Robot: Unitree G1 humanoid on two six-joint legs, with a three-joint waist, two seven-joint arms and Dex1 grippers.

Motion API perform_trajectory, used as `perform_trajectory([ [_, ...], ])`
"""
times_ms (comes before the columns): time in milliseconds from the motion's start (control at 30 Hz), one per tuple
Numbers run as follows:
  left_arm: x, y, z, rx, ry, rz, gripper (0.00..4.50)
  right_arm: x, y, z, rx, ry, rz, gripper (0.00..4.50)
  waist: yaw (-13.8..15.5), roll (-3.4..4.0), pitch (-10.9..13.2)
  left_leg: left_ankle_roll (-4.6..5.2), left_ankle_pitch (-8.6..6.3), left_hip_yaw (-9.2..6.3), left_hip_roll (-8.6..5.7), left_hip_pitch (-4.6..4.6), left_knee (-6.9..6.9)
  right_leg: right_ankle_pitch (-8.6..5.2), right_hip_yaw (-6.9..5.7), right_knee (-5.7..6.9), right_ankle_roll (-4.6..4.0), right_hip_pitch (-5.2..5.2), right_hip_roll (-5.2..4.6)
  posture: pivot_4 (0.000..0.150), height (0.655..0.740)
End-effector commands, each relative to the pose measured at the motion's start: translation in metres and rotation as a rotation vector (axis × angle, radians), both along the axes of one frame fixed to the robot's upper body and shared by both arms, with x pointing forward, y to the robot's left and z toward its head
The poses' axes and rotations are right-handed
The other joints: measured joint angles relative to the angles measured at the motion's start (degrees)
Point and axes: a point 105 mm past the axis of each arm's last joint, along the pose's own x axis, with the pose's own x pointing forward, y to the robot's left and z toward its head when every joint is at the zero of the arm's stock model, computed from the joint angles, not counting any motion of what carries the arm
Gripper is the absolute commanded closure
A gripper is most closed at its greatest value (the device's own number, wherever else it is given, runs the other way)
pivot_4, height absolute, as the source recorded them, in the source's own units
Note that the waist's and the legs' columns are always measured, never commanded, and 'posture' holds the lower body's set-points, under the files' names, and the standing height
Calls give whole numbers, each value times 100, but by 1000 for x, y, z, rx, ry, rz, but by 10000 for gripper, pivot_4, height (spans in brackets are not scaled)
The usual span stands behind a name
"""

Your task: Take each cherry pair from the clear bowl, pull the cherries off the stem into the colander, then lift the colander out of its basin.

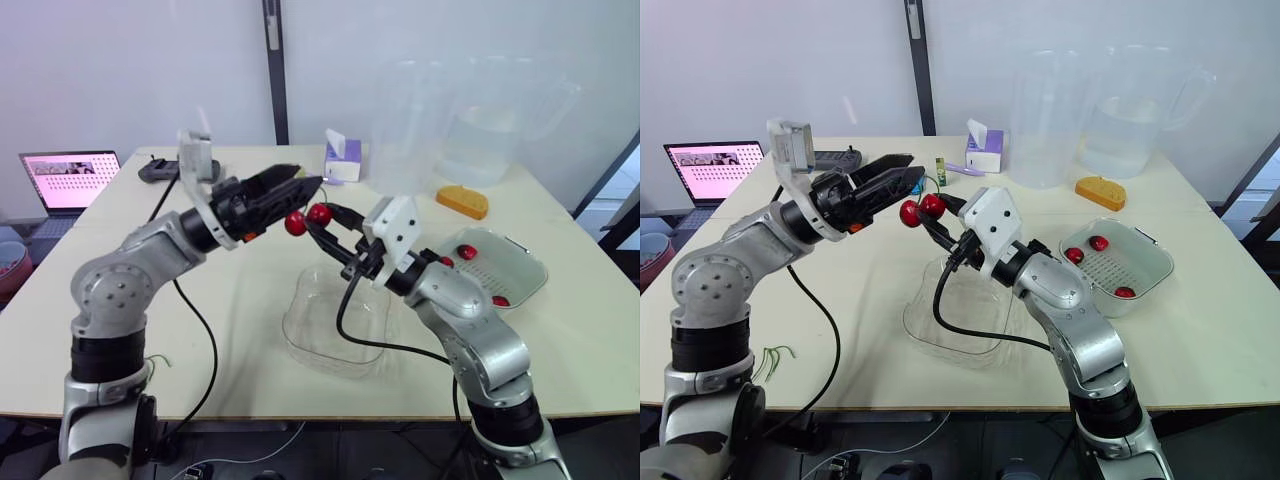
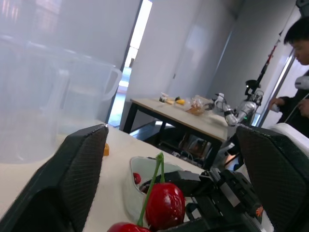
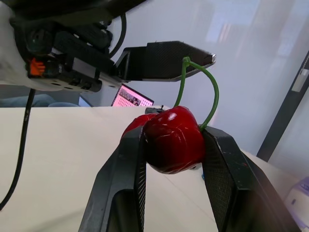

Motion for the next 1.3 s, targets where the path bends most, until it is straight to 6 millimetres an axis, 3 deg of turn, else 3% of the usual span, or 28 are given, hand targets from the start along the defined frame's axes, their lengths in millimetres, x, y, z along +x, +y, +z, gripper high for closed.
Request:
perform_trajectory([
  [33,-3,-5,6,52,-77,0,11319,-13,3,17,22,-70,28,29330,-2,0,0,0,0,0,0,0,0,0,0,0,0,0,0,1500,7400],
  [433,-1,-5,2,62,-101,12,11319,-11,2,17,7,-74,29,29330,-1,0,0,0,0,-1,0,0,0,0,0,0,0,0,1,1500,7400],
  [533,-2,-4,-1,55,-88,2,19486,-12,3,17,3,-80,29,29330,-2,0,0,0,0,-1,0,0,0,0,0,0,0,0,1,1500,7400],
  [700,-2,-2,2,-10,-66,-9,41928,-13,3,17,7,-75,33,29330,-1,0,0,0,0,-1,0,0,0,0,0,0,0,0,1,1500,7400],
  [733,-1,-1,2,-13,-62,-10,44574,-13,3,17,8,-75,34,29330,-1,0,0,0,0,-1,0,0,1,0,0,0,0,0,1,1500,7400],
  [833,-1,-2,0,-7,-55,-14,44574,-13,3,16,8,-64,38,29330,-2,0,0,0,0,-1,0,0,1,0,0,0,0,0,1,1500,7400],
  [933,0,-3,-1,-3,-51,-15,45000,-12,3,16,-7,-65,32,20965,-2,0,0,0,0,-1,0,0,1,0,0,0,0,0,1,1500,7400],
  [1067,1,-2,-3,19,-52,-13,45000,-8,-3,16,-41,-75,4,1297,0,0,0,0,0,-1,0,0,2,0,0,0,0,1,1,1500,7400],
  [1300,1,6,-2,62,-64,-24,45000,-11,-31,23,87,164,167,318,3,0,0,1,0,-2,0,0,2,0,-1,-1,0,3,1,1500,7400],
])
